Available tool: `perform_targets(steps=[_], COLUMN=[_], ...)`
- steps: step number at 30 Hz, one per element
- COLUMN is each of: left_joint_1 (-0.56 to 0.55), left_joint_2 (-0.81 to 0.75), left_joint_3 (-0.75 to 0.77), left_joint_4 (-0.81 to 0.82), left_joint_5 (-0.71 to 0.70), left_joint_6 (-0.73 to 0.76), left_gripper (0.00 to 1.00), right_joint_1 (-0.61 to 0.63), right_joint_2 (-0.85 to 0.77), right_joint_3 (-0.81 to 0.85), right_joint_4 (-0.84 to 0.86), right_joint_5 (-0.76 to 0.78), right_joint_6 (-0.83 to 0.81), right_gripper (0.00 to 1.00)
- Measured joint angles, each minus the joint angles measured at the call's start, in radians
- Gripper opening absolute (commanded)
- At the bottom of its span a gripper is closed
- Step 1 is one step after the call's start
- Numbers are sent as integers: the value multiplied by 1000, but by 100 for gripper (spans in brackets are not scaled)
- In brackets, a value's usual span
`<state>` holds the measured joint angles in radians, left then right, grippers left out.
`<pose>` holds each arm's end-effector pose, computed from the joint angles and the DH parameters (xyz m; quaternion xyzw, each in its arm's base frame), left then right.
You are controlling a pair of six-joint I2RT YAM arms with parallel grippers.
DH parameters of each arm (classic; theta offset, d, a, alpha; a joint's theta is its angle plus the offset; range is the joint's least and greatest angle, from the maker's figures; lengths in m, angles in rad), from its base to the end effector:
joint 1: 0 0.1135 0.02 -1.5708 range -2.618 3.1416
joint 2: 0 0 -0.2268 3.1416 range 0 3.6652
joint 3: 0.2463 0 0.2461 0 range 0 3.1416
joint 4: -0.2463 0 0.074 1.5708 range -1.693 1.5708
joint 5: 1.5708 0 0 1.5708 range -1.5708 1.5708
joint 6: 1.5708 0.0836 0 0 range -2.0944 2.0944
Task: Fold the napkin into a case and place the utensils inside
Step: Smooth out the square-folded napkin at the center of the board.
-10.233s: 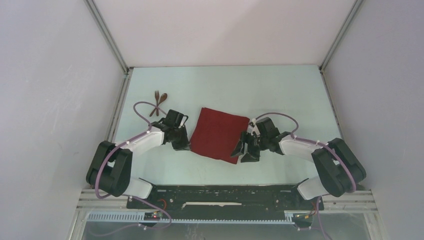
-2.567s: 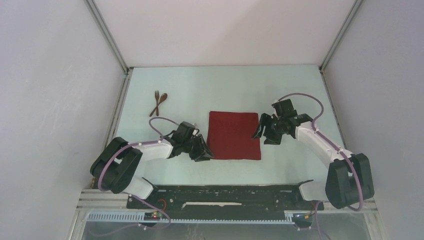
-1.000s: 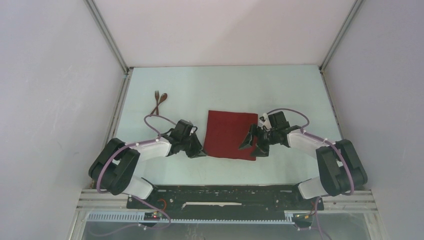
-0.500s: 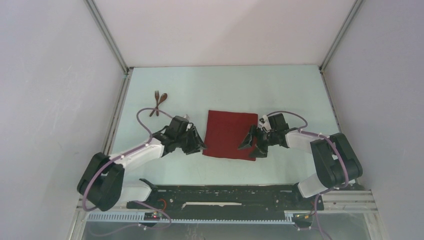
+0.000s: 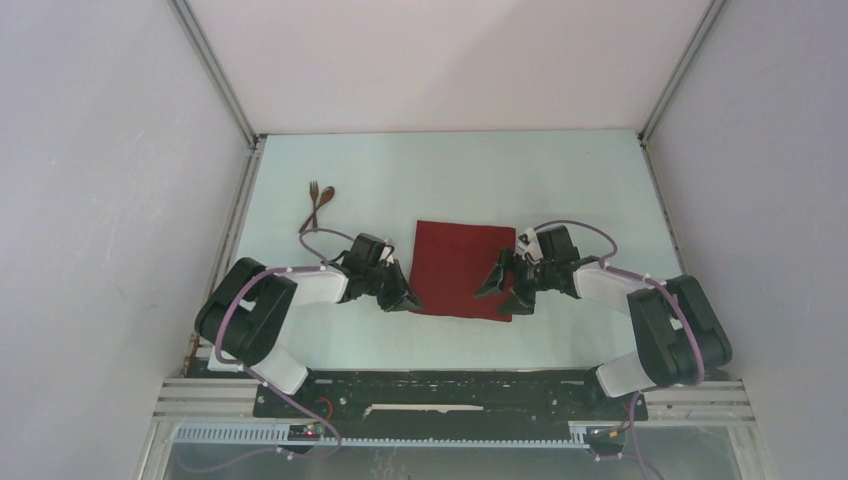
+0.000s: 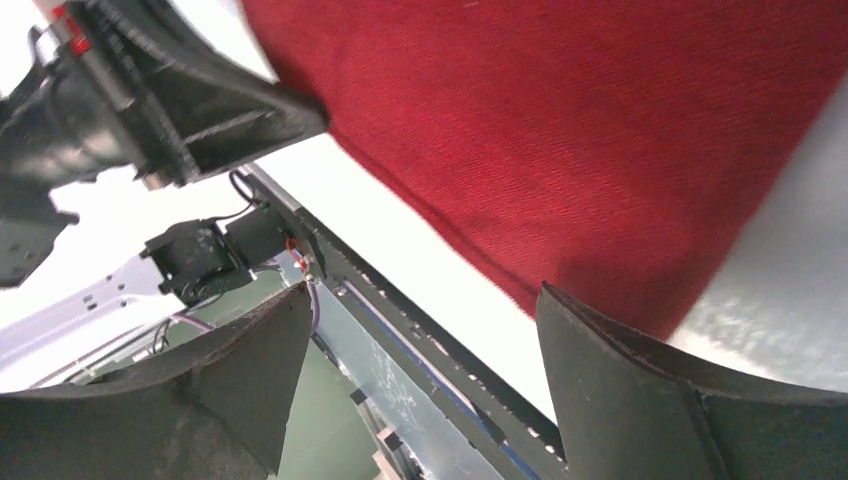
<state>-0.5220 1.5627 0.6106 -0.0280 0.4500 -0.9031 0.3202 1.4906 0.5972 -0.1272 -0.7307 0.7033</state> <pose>0.2320 -0.1754 0.0567 -0.1129 0.9280 -0.3470 0.0752 0.2382 0.1378 0.0751 0.0759 0.9009 0.4240 0.0528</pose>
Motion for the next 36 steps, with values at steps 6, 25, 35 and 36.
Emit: perform_targets(steps=[6,25,35,36], left_joint_1=[24,54,54,54], left_joint_2=[29,45,45,43], left_joint_3=[-28,-66,-66,-66], left_joint_4=[87,169,170,169], left_joint_5=[51,97,98,98], left_joint_6=[-14,-39,-39,-38], left_gripper=[0,0,2,4], right_joint_1=[26,-187,-204,-218], right_joint_2=[-85,-160,234,266], right_joint_3=[20,-2,120,128], right_joint_4=[4,-78,203,212], right_joint_5=[-14,-80,-134,-166], right_joint_6=[10,-99,-35,-24], right_gripper=[92,93,91,92])
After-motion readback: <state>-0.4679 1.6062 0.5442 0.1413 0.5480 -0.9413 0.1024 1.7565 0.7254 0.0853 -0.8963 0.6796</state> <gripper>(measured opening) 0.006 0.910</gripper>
